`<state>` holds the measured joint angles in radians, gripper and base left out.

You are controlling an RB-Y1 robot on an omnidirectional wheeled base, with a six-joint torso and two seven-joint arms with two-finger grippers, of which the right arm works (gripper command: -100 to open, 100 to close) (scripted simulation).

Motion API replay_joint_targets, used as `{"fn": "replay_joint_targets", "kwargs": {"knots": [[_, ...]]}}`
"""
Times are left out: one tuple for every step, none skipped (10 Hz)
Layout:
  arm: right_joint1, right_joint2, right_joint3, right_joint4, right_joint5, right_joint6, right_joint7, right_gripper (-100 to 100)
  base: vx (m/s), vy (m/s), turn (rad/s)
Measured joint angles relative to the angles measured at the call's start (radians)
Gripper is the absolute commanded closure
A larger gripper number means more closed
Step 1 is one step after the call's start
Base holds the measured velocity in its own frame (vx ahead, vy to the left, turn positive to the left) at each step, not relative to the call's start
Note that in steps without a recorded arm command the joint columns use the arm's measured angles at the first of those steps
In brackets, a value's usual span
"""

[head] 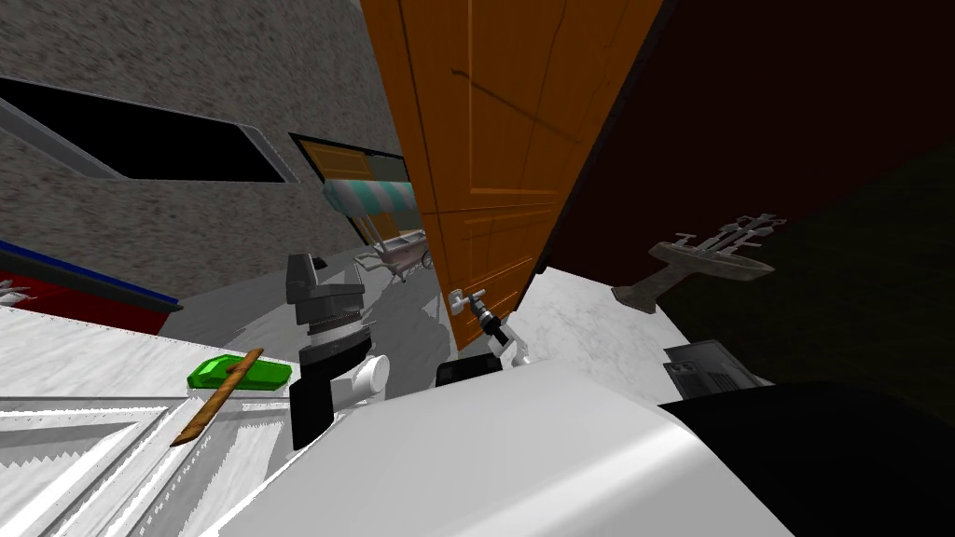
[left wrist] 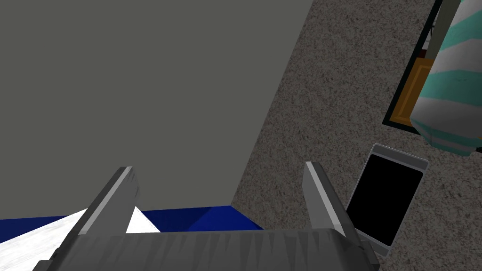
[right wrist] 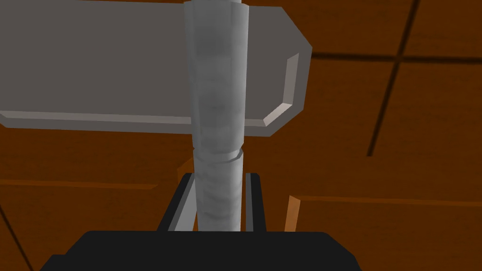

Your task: Push the door open

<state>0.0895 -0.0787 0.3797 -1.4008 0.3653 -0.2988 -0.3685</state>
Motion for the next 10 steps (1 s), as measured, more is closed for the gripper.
{"fn": "replay_joint_targets", "kwargs": {"knots": [[0.003, 0.005, -0.011, -0.005, -0.003, 0.011, 0.005, 100, 0.118, 0.140, -0.066], [0.002, 0.007, -0.021, -0.005, -0.007, 0.021, 0.009, 100, 0.098, 0.116, -0.055], [-0.006, 0.021, -0.036, 0.011, -0.009, 0.016, 0.019, 100, 0.073, 0.101, -0.038], [-0.020, 0.030, -0.051, 0.031, -0.013, 0.007, 0.025, 100, 0.061, 0.141, -0.044], [-0.024, 0.028, -0.061, 0.026, -0.019, 0.014, 0.025, 100, 0.084, 0.169, -0.091], [-0.023, 0.032, -0.072, 0.025, -0.022, 0.019, 0.029, 100, 0.099, 0.154, -0.092], [-0.020, 0.040, -0.083, 0.020, -0.024, 0.028, 0.035, 100, 0.072, 0.143, -0.078], [-0.030, 0.053, -0.101, 0.035, -0.027, 0.025, 0.045, 100, 0.062, 0.159, -0.071], [-0.041, 0.064, -0.121, 0.050, -0.032, 0.022, 0.053, 100, 0.059, 0.165, -0.067], [-0.043, 0.068, -0.134, 0.049, -0.036, 0.026, 0.057, 100, 0.031, 0.064, -0.044]]}}
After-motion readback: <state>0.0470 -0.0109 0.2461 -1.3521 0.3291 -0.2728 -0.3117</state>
